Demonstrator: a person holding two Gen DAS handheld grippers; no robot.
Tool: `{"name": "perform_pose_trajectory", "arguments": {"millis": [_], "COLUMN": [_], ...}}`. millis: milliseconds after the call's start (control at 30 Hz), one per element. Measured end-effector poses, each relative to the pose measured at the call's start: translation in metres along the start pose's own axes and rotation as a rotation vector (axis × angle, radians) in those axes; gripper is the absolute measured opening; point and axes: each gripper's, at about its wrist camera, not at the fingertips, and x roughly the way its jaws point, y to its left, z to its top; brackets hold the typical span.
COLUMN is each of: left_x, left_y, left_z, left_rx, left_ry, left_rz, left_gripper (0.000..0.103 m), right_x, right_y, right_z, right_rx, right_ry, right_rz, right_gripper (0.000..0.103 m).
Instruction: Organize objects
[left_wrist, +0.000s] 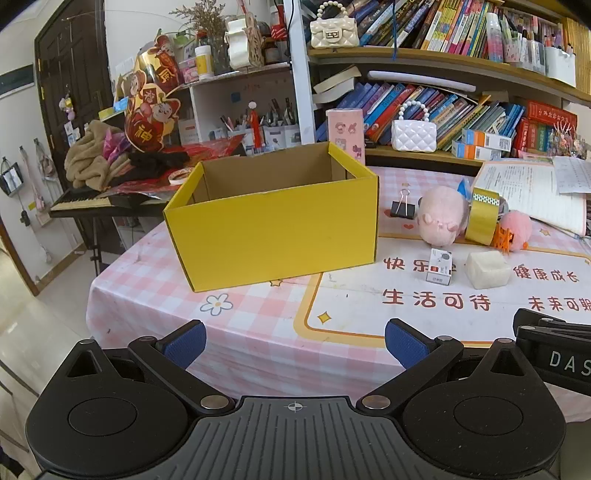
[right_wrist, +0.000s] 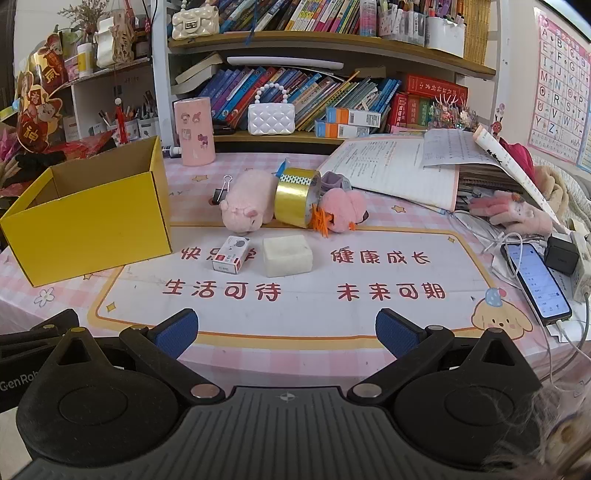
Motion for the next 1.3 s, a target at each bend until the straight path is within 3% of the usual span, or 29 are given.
{"name": "perform_pose_trajectory", "arguments": {"millis": [1300], "left_x": [0.016], "left_y": [0.003], "left_z": [0.004], "left_rx": [0.023], "left_ry": [0.014], "left_rz": [-0.037], "left_gripper": [0.103], "right_x": [0.012], "right_y": [0.004], "right_z": [-0.001], "right_rx": [0.027], "right_ry": [0.015], "right_rz": [-0.039], "right_gripper": [0.103]}}
